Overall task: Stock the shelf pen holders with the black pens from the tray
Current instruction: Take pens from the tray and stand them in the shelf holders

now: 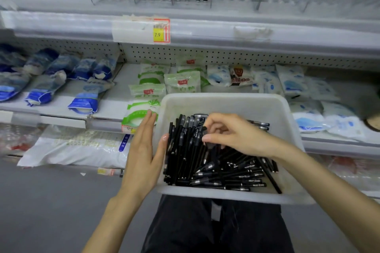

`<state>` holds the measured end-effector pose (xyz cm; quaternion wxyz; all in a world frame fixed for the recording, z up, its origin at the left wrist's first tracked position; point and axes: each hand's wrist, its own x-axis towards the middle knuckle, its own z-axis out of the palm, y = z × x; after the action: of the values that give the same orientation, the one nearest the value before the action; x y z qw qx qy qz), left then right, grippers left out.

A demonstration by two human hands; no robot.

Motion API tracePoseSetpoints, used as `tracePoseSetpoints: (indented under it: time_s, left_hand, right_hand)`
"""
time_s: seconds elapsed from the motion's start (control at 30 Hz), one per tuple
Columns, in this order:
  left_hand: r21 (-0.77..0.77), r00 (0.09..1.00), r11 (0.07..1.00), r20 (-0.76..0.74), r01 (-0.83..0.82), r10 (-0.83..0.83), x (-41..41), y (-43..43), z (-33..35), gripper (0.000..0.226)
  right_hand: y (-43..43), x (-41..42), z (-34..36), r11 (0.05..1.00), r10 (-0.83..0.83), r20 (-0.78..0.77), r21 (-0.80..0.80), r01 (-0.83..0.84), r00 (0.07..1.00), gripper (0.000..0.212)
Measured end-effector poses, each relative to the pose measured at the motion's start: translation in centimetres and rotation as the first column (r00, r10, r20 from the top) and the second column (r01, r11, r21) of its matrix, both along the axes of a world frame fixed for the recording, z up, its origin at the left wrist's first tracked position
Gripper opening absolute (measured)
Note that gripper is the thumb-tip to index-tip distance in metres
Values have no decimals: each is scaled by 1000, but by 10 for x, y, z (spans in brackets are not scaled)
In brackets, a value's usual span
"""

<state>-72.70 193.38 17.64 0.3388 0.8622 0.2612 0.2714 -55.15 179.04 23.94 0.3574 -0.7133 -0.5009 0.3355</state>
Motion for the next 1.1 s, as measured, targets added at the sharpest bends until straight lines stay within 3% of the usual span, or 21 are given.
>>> tracePoseSetpoints:
  time_s: [0.13,0.23,0.37,0.47,0.57,0.77,1.0,1.1]
  left_hand:
    - [186,974,983,222,-5,-37,22,10,58,54]
    - [338,944,941,312,-2,-110,49,20,108,51]
    - [449,951,894,280,-9,-131,87,40,154,57]
    - [517,966,856,226,-9,-127,111,54,172,61]
    - [592,980,806,176,-32,-91,126,66,179,60]
    - [634,994,772,100,-32,-40,140,74,174,59]
    - [629,991,777,111,-10,-76,143,79,170,62]
    - [619,989,785,110,6,-94,143,79,167,61]
  right_hand:
    - [-3,15,83,955,-109,2,277,104,994,19]
    - [2,30,146,855,-106,-173,486,179,979,18]
    - [11,48,215,705,-97,-262,663,252,960,14]
    - [22,68,249,618,-200,-233,724,307,952,15]
    - [37,94,266,559,-313,-192,754,344,930,5]
    - [66,130,263,628,-402,-108,691,359,909,12]
    - [83,140,254,720,-410,-29,603,343,912,14]
    - [90,140,252,794,-402,83,528,301,912,18]
